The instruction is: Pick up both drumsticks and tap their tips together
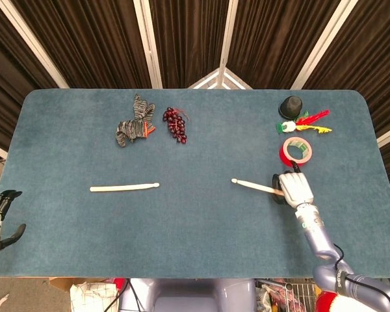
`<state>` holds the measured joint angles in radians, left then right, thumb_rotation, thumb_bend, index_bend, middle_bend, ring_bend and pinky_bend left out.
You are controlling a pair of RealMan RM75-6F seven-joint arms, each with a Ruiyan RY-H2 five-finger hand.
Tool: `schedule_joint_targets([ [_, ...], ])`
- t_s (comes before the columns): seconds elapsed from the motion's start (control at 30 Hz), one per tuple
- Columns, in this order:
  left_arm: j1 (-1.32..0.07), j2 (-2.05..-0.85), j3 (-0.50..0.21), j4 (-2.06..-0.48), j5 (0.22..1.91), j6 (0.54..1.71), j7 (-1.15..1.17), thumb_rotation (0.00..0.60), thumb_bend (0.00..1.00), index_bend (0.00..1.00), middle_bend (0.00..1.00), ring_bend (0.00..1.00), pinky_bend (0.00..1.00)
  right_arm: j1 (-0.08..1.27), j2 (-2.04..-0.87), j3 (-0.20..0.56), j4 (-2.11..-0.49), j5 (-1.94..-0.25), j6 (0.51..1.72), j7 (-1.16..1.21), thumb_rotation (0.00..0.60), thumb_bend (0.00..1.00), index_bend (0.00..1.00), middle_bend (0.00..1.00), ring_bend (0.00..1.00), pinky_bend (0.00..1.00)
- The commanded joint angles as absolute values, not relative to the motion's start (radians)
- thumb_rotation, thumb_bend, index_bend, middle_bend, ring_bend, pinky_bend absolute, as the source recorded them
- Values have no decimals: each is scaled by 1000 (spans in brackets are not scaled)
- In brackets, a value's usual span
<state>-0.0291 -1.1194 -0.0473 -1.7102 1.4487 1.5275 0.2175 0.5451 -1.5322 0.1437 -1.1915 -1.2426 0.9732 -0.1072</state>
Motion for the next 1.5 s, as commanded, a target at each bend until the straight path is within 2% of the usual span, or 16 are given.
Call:
schedule_joint_targets([
  [0.03, -32, -1121, -46, -1708, 1452, 1524, 212, 600, 384, 215, 195, 0, 0, 545, -1511, 122, -1179, -1331, 999, 0, 600, 414, 682, 603, 392, 0],
  [0.3, -70, -1124, -58, -1700, 1448, 1474, 222, 600, 382, 200, 202, 0, 0, 538, -1463, 101, -1199, -1443, 1070, 149, 600, 415, 682, 603, 392, 0],
  [0.43, -120, -1108, -84, -1719, 1400, 1394, 249, 600, 363, 201, 229, 0, 0, 530, -1417, 110, -1254, -1466, 1117, 171, 600, 414, 682, 602, 391, 0],
  [0.8, -296, -1131, -163, -1724, 1193, 1154, 423, 600, 362, 230, 251, 0, 0, 516, -1320, 142, -1397, -1445, 1154, 128, 600, 414, 682, 602, 392, 0],
  [1.2, -428, -1259, -196, -1634, 1076, 1071, 513, 600, 363, 255, 279, 0, 0, 510, -1286, 148, -1416, -1458, 1170, 172, 600, 414, 682, 603, 392, 0],
  [1.5, -480, -1337, -178, -1565, 1045, 1032, 519, 600, 363, 304, 312, 0, 0, 510, -1286, 150, -1404, -1459, 1175, 180, 600, 414, 682, 602, 392, 0],
])
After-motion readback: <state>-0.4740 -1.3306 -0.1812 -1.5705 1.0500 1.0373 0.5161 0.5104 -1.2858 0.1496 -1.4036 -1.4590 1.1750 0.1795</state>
